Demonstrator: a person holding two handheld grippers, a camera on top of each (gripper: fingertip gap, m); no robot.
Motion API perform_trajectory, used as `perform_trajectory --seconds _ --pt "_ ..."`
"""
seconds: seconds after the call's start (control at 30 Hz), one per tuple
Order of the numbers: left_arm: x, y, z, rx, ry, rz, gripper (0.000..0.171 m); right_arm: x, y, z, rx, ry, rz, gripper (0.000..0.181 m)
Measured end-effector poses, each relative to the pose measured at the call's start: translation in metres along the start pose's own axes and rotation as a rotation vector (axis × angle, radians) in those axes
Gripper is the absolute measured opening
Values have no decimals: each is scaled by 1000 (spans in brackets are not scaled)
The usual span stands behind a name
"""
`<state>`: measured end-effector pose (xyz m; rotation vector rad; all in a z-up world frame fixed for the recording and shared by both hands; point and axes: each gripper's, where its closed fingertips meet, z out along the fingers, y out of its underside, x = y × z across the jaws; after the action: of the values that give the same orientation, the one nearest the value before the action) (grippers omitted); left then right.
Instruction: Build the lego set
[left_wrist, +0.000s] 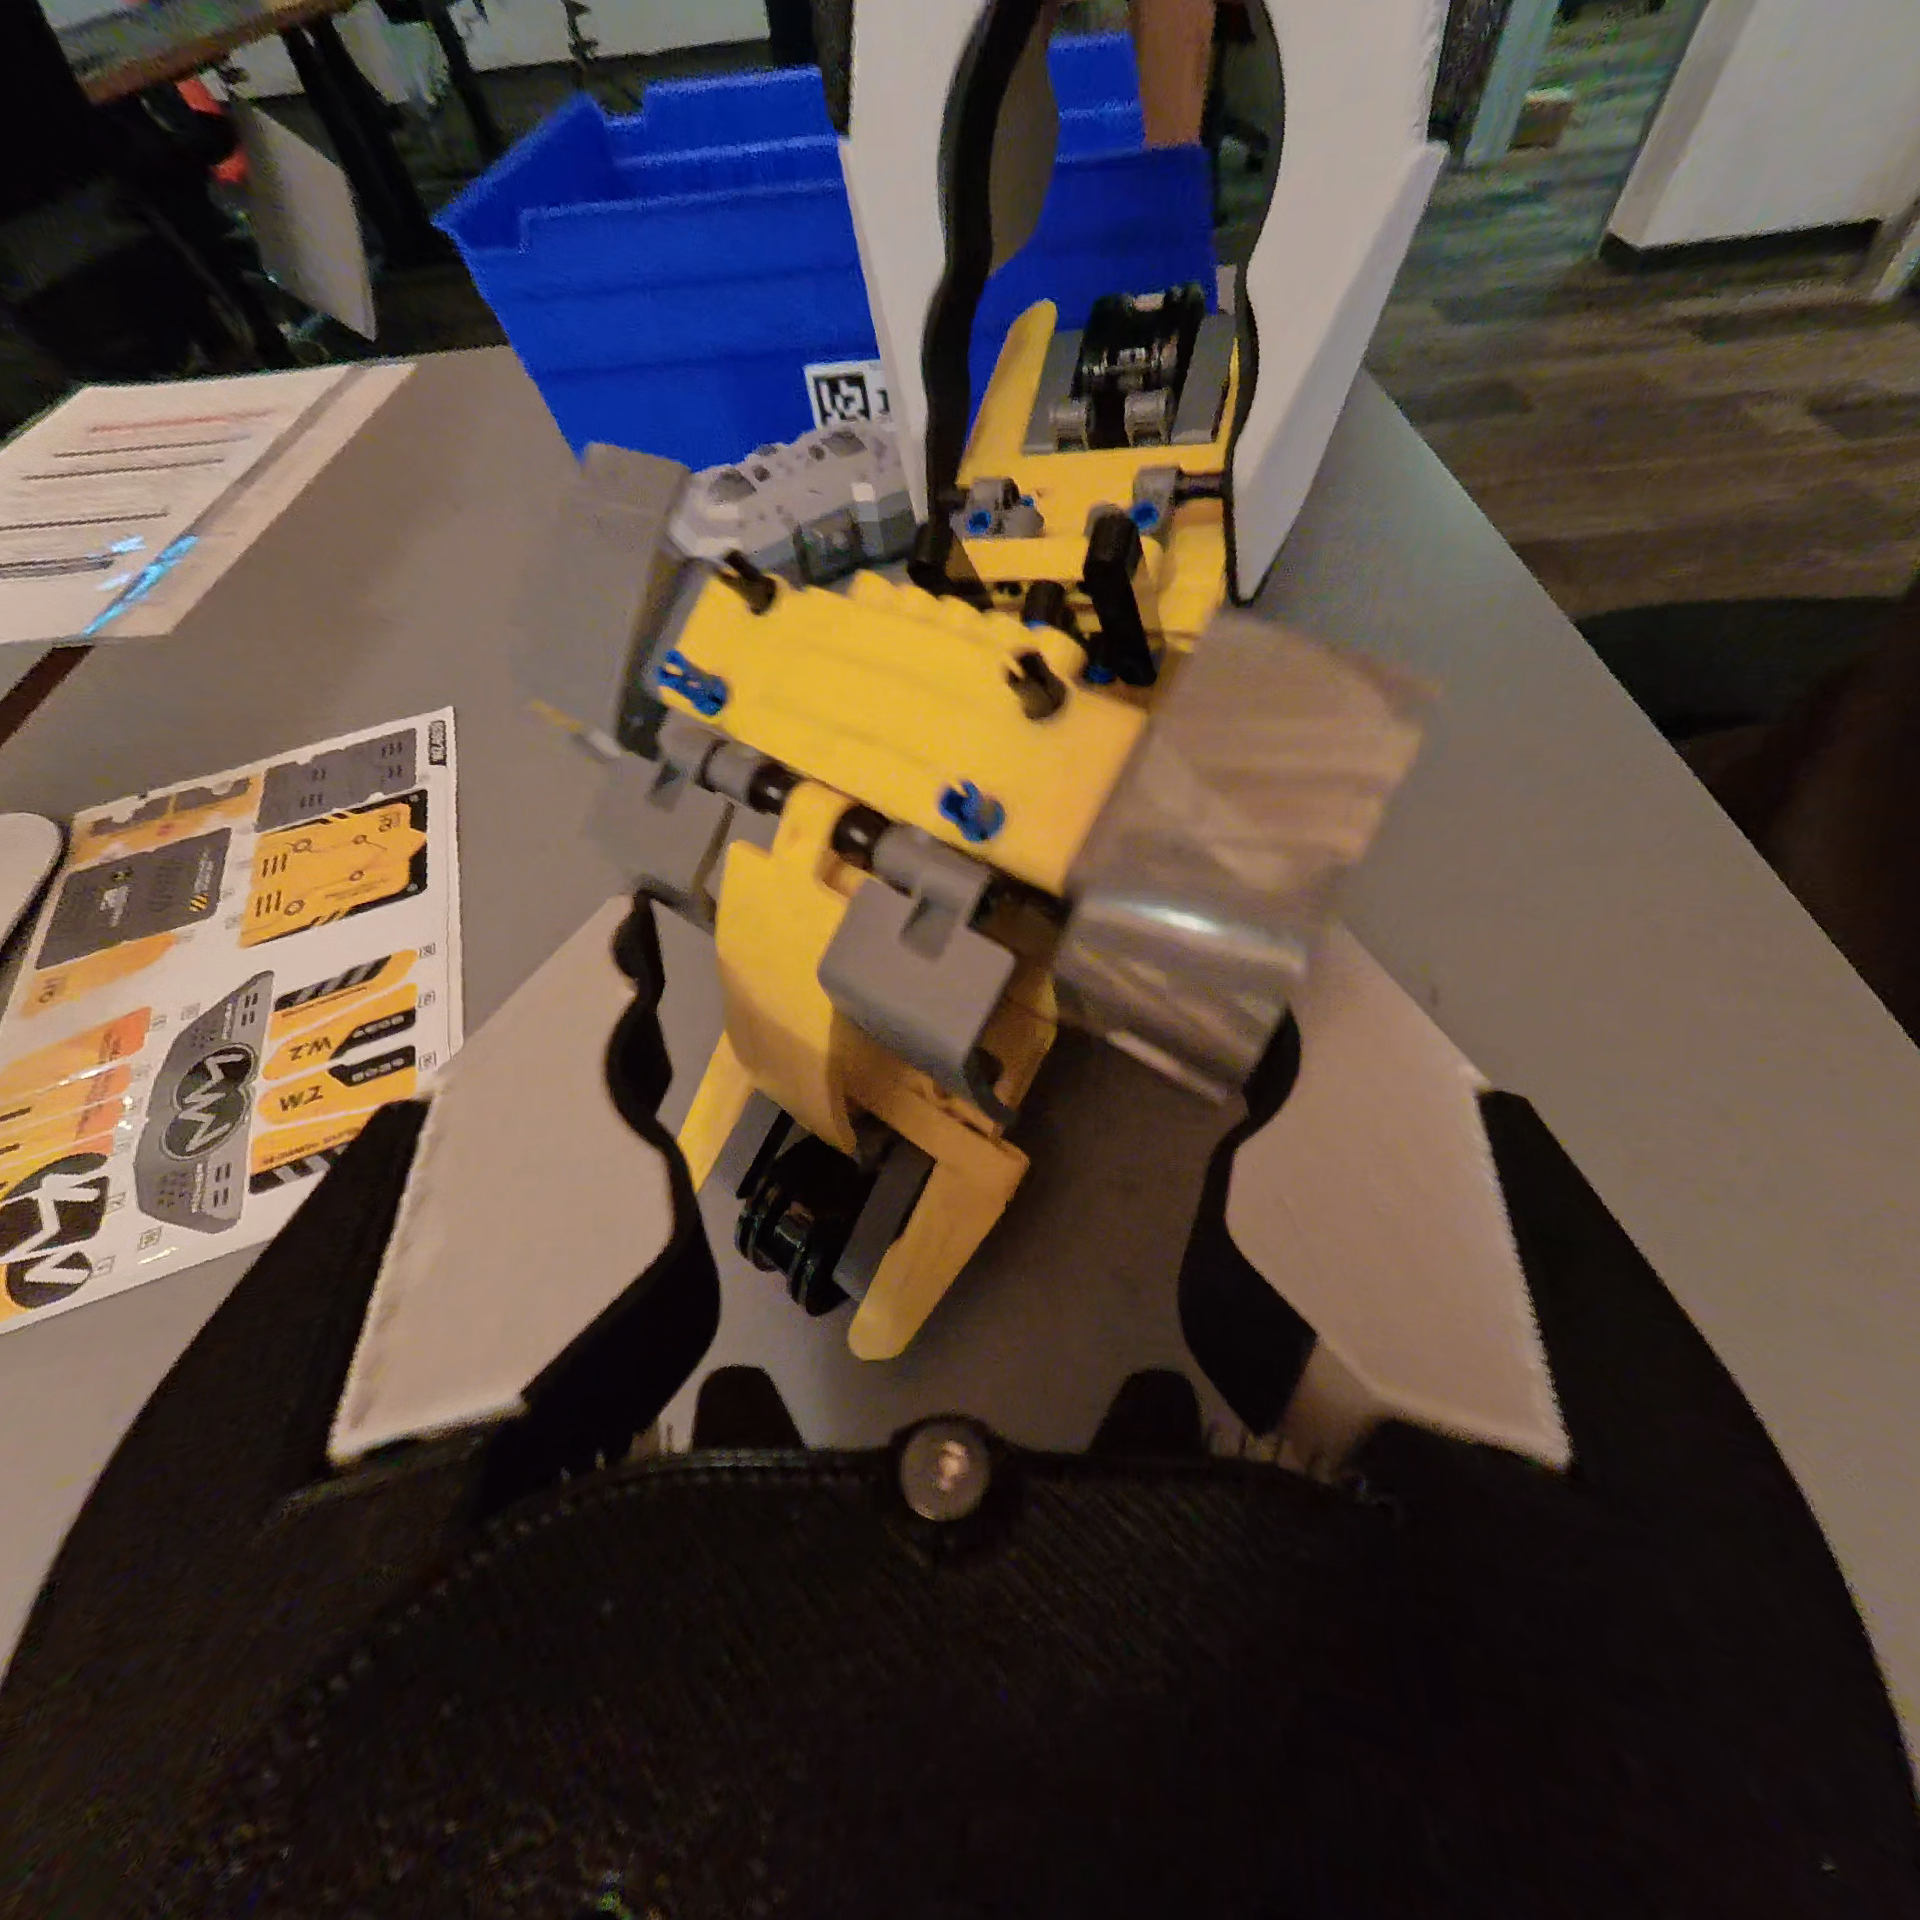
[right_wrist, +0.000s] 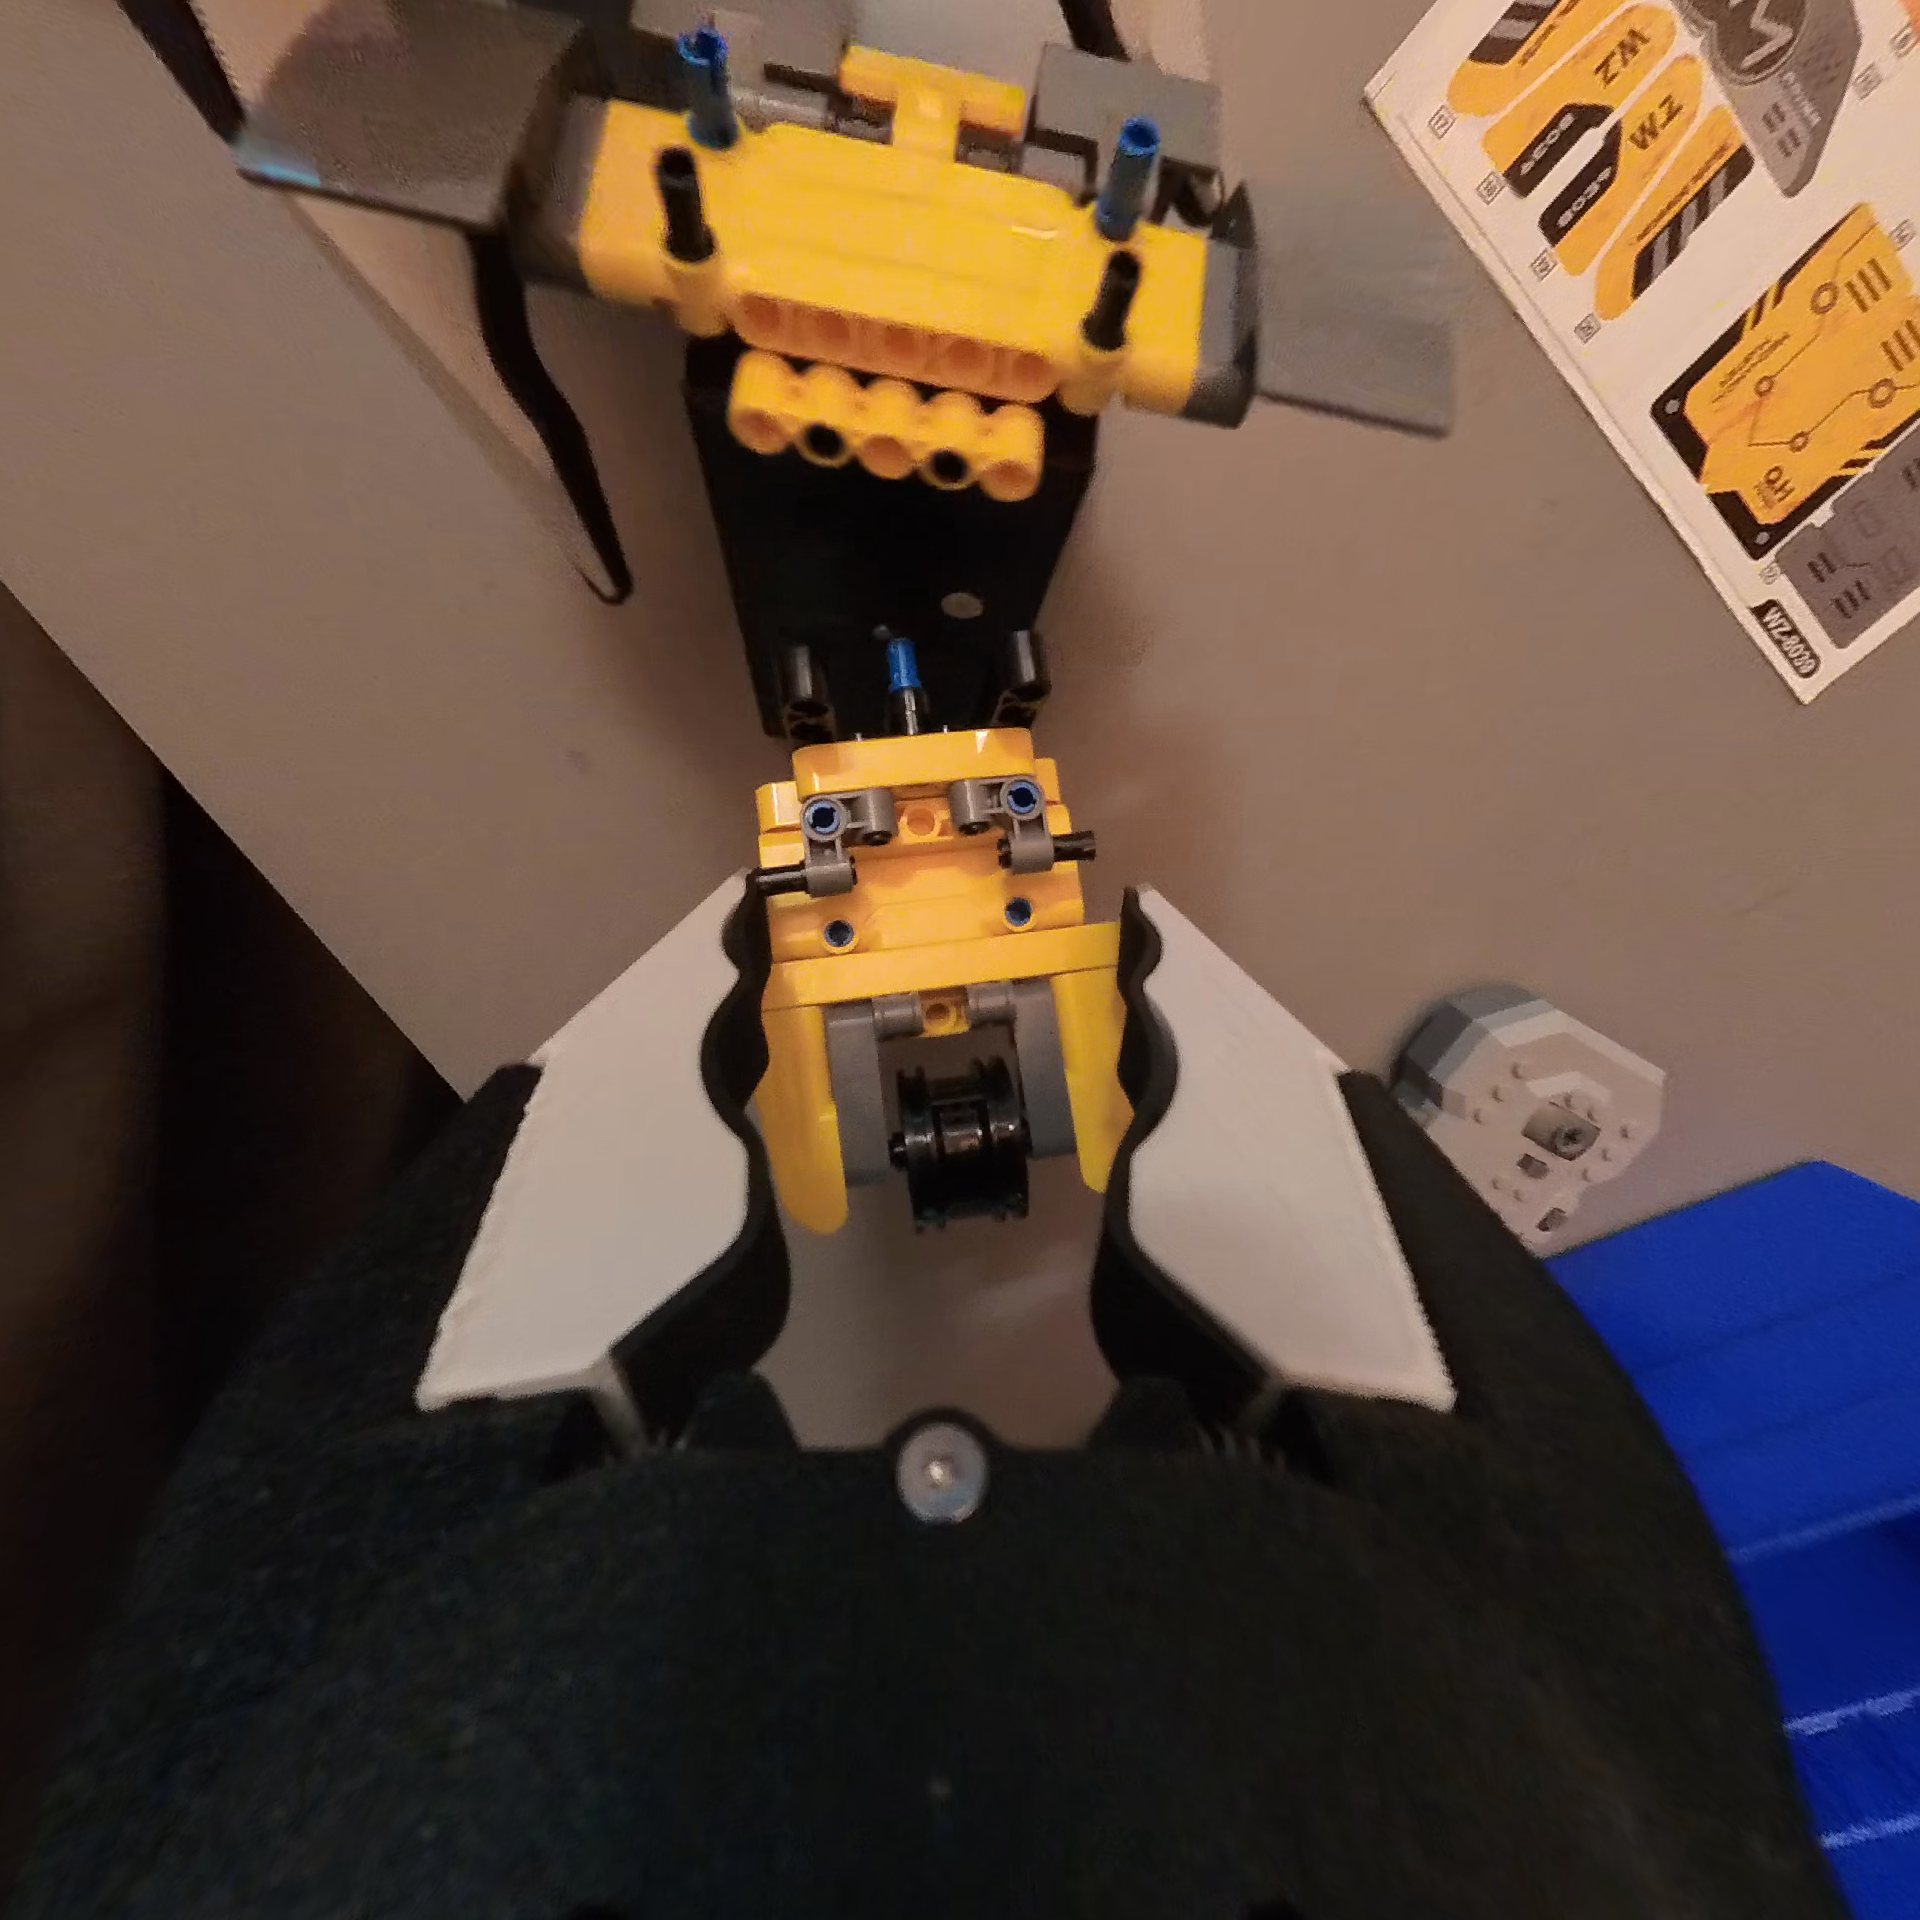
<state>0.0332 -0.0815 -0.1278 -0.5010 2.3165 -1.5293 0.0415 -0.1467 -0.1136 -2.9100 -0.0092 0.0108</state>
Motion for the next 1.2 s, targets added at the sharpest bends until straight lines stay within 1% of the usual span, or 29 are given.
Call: perform_trajectory --seconds 0.03,0.1,0.13,0.2,0.3,0.53,0.7,0.83,0.87,1.0,1.07,1.2 --pt "-3 -3 0 15 -8 -12 104 1 0 0 -5 -11 0 67" --pt "-9 -7 1 31 -31 -56 84 1 -2 1 -9 -49 16 67" --pt "-9 -7 1 30 -33 -65 82 0 -4 1 -1 -77 29 67" --pt "-10 -7 1 31 -55 -74 82 0 -8 0 11 -100 52 67" --pt "-9 -7 1 41 -97 -76 81 6 -6 2 -1 -63 59 67" --pt "-10 -8 3 18 -164 -113 82 3 -5 4 -15 -59 95 67" --pt "-8 -8 4 7 -180 -102 81 5 -4 1 -67 -31 89 66" --pt "-9 -8 4 10 -197 -106 81 4 -9 -3 -48 -35 102 65" --pt "-8 -8 4 7 -200 -105 81 2 -12 -4 -33 -44 101 57" --pt "-5 -8 6 6 -198 -92 81 7 0 2 -115 44 45 58" --pt "-6 -8 6 6 -200 -95 81 5 5 7 -141 36 42 58" --pt "-6 -8 6 9 -205 -95 81 1 1 3 -101 10 61 58"
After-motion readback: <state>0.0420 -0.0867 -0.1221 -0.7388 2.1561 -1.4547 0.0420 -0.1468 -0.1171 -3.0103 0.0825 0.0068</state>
